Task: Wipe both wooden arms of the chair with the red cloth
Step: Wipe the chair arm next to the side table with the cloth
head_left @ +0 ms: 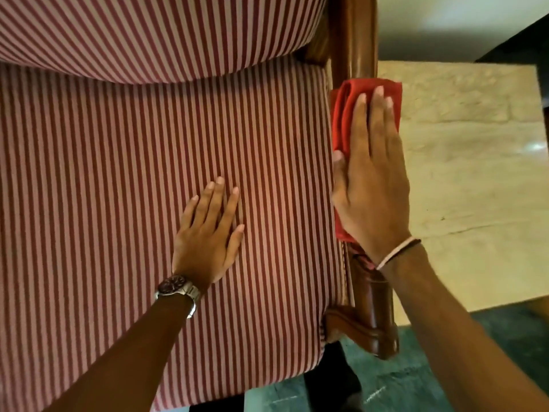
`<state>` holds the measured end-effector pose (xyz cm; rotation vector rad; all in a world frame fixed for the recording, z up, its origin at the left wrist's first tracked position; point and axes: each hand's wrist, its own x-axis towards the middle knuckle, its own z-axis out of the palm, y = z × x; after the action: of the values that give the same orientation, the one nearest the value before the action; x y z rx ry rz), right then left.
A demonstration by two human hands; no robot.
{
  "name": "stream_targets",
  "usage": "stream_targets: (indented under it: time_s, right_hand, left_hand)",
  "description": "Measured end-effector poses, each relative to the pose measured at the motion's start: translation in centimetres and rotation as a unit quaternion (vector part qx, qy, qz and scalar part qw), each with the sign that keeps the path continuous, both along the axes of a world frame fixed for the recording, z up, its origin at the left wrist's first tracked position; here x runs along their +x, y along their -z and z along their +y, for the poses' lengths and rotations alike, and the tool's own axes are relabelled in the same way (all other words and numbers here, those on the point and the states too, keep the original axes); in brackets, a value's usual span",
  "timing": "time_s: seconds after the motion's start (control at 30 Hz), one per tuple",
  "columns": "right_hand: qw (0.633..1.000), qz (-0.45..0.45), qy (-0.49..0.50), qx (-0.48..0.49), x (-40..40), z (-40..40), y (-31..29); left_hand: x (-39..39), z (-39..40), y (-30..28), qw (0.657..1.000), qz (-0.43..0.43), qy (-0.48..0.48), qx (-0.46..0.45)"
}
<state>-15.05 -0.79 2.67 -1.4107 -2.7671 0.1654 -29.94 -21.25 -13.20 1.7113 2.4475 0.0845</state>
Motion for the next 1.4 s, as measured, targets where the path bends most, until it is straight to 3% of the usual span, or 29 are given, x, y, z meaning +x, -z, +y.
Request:
stream_targets:
  time_s: [0.3, 0.47, 0.6, 0.83, 1.07, 1.27, 1.4]
  right_hand:
    - [0.998, -0.023, -0.01, -0.049, 5.0, -6.0, -0.9]
    - [0.998, -0.004, -0.048, -0.026, 2.6, -1.6, -0.7]
    - [1.0, 0.012, -0.022, 0.003, -1.2, 2.1, -0.3]
    - [0.998, 0.02, -0.03, -0.051, 5.8, -5.7, -0.3]
    - [0.999, 0.027, -0.019, -0.014, -3.4, 4.7, -0.6]
    - [0.994, -0.012, -0.098, -0.038, 7.2, -5.3, -0.4]
    - [0.996, -0.006, -0.094, -0.006, 0.6, 1.6, 0.2]
  left_hand:
    - [0.0, 0.0, -0.2, 1.0, 0.013, 0.001, 0.009]
    - [0.2, 0.1, -0.1, 1.0, 0.016, -0.003, 0.017]
    - [0.0, 0.1, -0.5, 1.0, 0.017, -0.003, 0.011]
    - [-0.1, 0.0, -0.3, 1.0, 0.023, -0.002, 0.015]
    - [0.3, 0.3, -1.0, 1.0, 0.018, -0.009, 0.009]
    - [0.1, 0.1, -0.6, 1.0, 0.021, -0.012, 0.004]
    - [0.4, 0.1, -0.7, 1.0, 0.027, -0.01, -0.003]
